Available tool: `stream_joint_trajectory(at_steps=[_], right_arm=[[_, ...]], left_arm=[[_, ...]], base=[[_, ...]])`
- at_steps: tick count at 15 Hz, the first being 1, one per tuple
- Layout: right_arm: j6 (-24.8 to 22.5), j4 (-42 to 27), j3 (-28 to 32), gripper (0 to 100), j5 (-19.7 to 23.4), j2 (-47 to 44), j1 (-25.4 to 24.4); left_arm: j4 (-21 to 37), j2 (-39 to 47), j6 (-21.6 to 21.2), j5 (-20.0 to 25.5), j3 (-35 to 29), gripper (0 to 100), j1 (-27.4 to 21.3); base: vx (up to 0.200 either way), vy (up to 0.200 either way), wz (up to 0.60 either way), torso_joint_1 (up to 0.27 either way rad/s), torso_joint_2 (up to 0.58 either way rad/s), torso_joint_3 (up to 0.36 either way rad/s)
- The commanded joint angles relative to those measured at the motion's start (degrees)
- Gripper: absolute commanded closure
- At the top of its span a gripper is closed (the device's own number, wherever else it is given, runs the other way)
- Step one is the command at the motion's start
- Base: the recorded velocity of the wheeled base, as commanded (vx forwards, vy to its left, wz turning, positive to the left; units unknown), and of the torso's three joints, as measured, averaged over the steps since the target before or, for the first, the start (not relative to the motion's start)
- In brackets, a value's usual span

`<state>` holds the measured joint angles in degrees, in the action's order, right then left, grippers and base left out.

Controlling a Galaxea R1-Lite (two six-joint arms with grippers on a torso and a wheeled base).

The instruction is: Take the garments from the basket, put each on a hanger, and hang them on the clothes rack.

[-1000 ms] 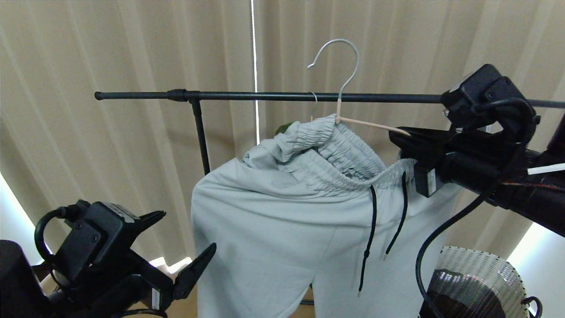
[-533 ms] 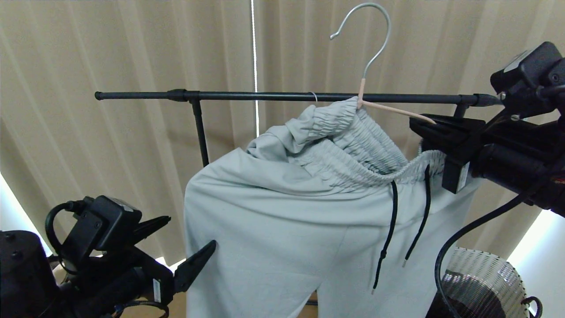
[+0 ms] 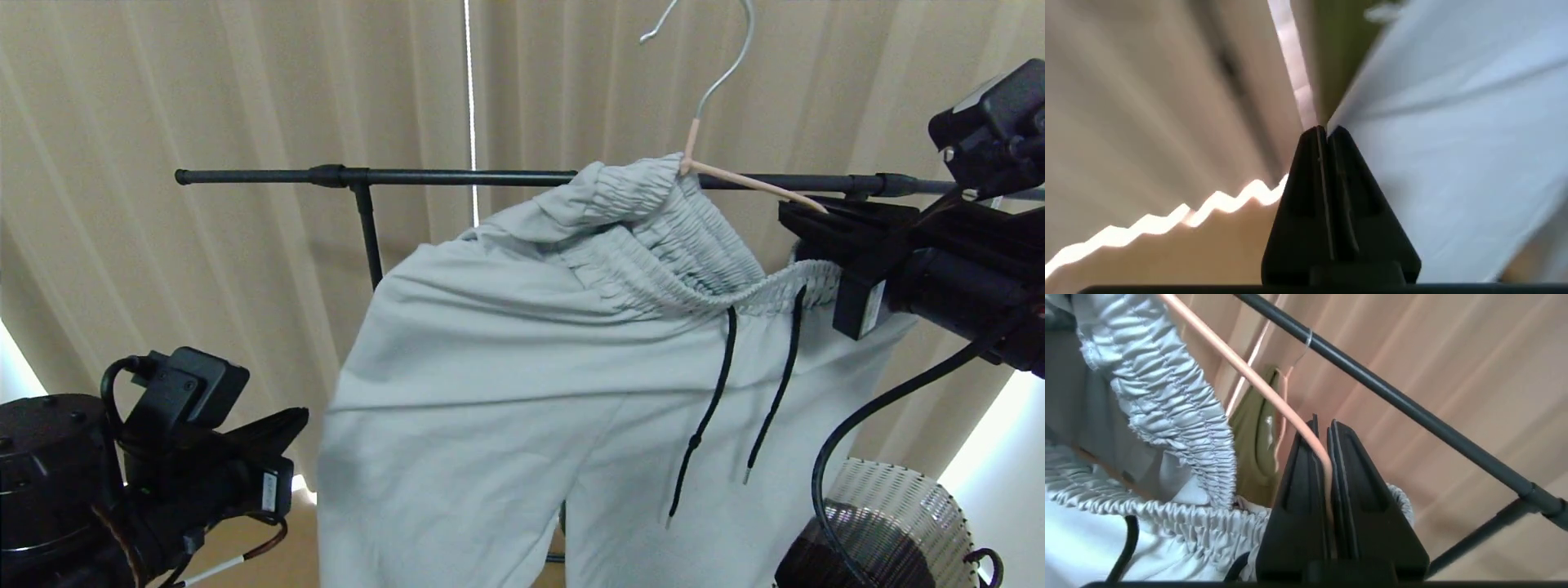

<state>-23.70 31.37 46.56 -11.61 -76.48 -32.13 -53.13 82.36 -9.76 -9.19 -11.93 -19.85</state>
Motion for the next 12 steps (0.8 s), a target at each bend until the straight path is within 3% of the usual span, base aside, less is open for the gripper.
stream_joint_trajectory(at_steps=[1, 6, 7, 9, 10, 11, 12], right_arm=[[-0.12, 0.01, -0.06, 100, 0.0, -0.24, 1.81], [-0.21, -0.17, 1.08, 100, 0.18, -0.07, 5.06], [-0.21, -0.17, 0.99, 100, 0.18, -0.16, 4.89], [-0.21, -0.43, 1.96, 100, 0.18, -0.24, 4.89], [-0.21, -0.6, 2.14, 100, 0.18, -0.07, 4.89], [-0.21, -0.6, 2.49, 100, 0.18, 0.02, 4.98], [-0.21, -0.69, 3.1, 100, 0.18, 0.28, 4.98]], left_arm=[[-1.28, 1.93, 0.18, 0.05, 1.65, 100, 3.06], [-10.77, 6.06, 1.06, 0.49, 4.29, 100, 3.41], [-14.99, 6.85, 1.06, 4.97, 4.73, 100, 3.32], [-17.27, 6.5, 1.15, 12.09, 4.38, 100, 3.5], [-17.27, 6.5, 0.89, 12.44, 3.32, 100, 3.41], [-17.27, 6.59, 0.71, 12.8, 1.83, 0, 3.06], [-17.27, 6.5, 0.8, 14.55, 0.33, 0, 2.27]], base=[[0.0, 0.0, 0.0, 0.0, 0.0, 0.0], [0.0, 0.0, 0.0, 0.0, 0.0, 0.0], [0.0, 0.0, 0.0, 0.0, 0.0, 0.0], [0.0, 0.0, 0.0, 0.0, 0.0, 0.0], [0.0, 0.0, 0.0, 0.0, 0.0, 0.0], [0.0, 0.0, 0.0, 0.0, 0.0, 0.0], [0.0, 0.0, 0.0, 0.0, 0.0, 0.0]])
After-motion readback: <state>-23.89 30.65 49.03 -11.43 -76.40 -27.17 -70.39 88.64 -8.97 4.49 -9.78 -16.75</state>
